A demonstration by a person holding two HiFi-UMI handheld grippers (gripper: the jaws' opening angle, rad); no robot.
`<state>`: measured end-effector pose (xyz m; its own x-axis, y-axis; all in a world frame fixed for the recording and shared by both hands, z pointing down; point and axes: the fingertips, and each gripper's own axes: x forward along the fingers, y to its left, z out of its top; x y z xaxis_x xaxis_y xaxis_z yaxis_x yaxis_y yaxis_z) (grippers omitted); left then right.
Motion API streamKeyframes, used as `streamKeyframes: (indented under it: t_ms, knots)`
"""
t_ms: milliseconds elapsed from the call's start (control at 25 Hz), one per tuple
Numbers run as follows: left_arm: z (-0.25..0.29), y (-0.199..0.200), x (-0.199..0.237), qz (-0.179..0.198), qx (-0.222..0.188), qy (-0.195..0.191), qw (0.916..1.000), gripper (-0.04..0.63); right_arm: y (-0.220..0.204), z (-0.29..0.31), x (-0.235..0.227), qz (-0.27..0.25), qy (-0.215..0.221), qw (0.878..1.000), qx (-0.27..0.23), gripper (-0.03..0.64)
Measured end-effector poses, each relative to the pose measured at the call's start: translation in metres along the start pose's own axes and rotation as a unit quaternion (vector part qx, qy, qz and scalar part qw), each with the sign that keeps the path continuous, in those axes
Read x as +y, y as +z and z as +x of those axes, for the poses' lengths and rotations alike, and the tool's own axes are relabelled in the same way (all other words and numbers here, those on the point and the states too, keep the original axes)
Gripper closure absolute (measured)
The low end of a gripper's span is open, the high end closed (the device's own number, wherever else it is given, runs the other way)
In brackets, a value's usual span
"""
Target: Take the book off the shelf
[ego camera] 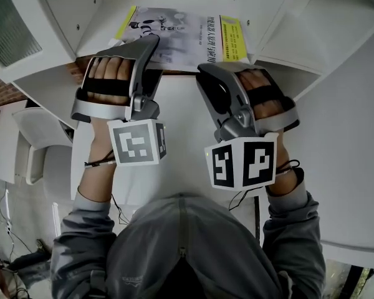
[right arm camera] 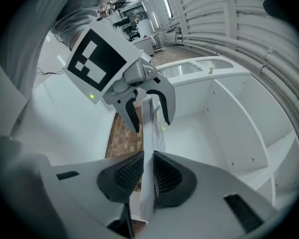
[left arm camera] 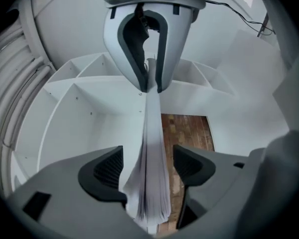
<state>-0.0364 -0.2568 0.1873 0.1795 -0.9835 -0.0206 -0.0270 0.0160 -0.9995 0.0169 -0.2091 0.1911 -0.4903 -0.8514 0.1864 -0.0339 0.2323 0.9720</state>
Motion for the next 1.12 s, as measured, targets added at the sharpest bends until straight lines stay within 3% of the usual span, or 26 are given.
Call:
streamKeyframes:
  t_ms: [280,560,920,1120]
  knots:
    - [0.023,-0.008,0.000,0.025,0.029,-0.023,0.9990,0.294,-0.001,-0.004,-0.004,0.001,0.020,1.000,-0.002,0.545]
    - [0.027,-0.007,0.002,0.029,0.014,-0.011,0.9994,0.508,-0.001,-0.004,-0.005,0.015,0.029,0.999,0.000,0.545]
    - [0.028,-0.005,-0.001,0.014,0.023,-0.030,0.9992,0.517,-0.006,0.000,-0.003,0.019,0.018,1.000,0.009,0.534]
    - [0.027,-0.004,-0.003,0.006,0.027,-0.040,0.9988,0.515,0.005,-0.003,-0.009,0.023,0.018,1.000,0.000,0.418]
